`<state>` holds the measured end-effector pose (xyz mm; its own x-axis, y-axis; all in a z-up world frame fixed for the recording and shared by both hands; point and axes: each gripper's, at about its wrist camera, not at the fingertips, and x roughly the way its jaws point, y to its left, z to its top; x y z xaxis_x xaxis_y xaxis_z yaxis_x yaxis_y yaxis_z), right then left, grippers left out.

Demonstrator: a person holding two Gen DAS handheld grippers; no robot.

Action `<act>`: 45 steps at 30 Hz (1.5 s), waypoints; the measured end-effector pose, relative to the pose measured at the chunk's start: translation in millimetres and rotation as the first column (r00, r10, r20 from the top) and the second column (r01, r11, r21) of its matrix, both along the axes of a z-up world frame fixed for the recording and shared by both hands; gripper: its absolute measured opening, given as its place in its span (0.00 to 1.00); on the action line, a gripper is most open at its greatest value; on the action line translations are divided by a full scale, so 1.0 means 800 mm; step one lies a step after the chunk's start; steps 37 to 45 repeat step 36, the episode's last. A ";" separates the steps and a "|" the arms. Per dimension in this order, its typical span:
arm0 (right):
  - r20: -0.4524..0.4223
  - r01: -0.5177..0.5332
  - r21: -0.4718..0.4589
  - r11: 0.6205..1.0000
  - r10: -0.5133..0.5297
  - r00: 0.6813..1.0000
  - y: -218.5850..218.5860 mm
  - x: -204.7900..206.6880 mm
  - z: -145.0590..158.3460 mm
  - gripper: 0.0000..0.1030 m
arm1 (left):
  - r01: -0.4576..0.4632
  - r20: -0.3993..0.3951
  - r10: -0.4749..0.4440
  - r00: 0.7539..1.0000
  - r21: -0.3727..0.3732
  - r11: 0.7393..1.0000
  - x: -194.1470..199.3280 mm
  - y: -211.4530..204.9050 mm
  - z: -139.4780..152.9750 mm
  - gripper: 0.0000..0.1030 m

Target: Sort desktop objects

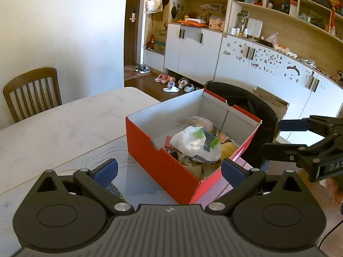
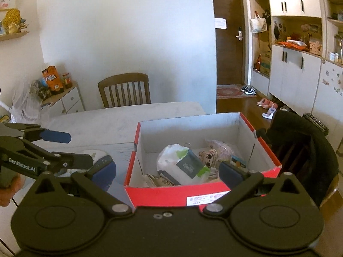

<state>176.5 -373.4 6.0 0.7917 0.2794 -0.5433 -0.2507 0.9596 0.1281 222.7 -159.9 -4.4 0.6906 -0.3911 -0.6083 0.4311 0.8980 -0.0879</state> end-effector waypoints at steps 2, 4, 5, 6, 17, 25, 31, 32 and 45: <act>-0.003 0.008 0.003 1.000 -0.008 1.000 0.003 -0.003 -0.001 1.00 | 0.003 -0.004 -0.003 1.000 0.007 1.000 -0.002 0.001 0.000 1.00; -0.003 0.010 0.003 1.000 -0.010 1.000 0.005 -0.007 0.000 1.00 | 0.005 -0.004 -0.005 1.000 0.007 1.000 -0.005 0.003 0.001 1.00; -0.001 0.013 0.001 1.000 -0.013 1.000 0.006 -0.008 0.000 1.00 | 0.004 -0.003 -0.004 1.000 0.007 1.000 -0.007 0.004 0.001 1.00; 0.001 0.014 -0.001 1.000 -0.014 1.000 0.008 -0.010 0.001 1.00 | 0.006 -0.002 -0.006 1.000 0.008 1.000 -0.008 0.004 0.002 1.00; 0.000 0.028 0.003 1.000 -0.028 1.000 0.013 -0.018 -0.002 0.99 | 0.026 0.016 -0.026 1.000 0.019 0.999 -0.017 0.006 0.004 1.00; -0.002 0.025 0.007 1.000 -0.025 1.000 0.015 -0.019 -0.003 1.00 | 0.051 0.024 -0.051 0.998 0.011 0.999 -0.020 0.003 0.005 1.00; -0.006 0.031 0.010 0.999 -0.031 0.999 0.018 -0.020 -0.005 0.99 | 0.053 0.021 -0.053 0.998 0.006 0.999 -0.020 0.003 0.004 1.00; -0.007 0.033 0.011 0.999 -0.033 0.999 0.018 -0.021 -0.005 0.99 | 0.051 0.021 -0.051 0.998 0.006 0.999 -0.020 0.003 0.004 1.00; -0.011 0.039 0.018 0.999 -0.039 0.999 0.018 -0.020 -0.006 0.99 | 0.045 0.019 -0.045 0.999 0.006 0.999 -0.021 0.005 0.004 1.00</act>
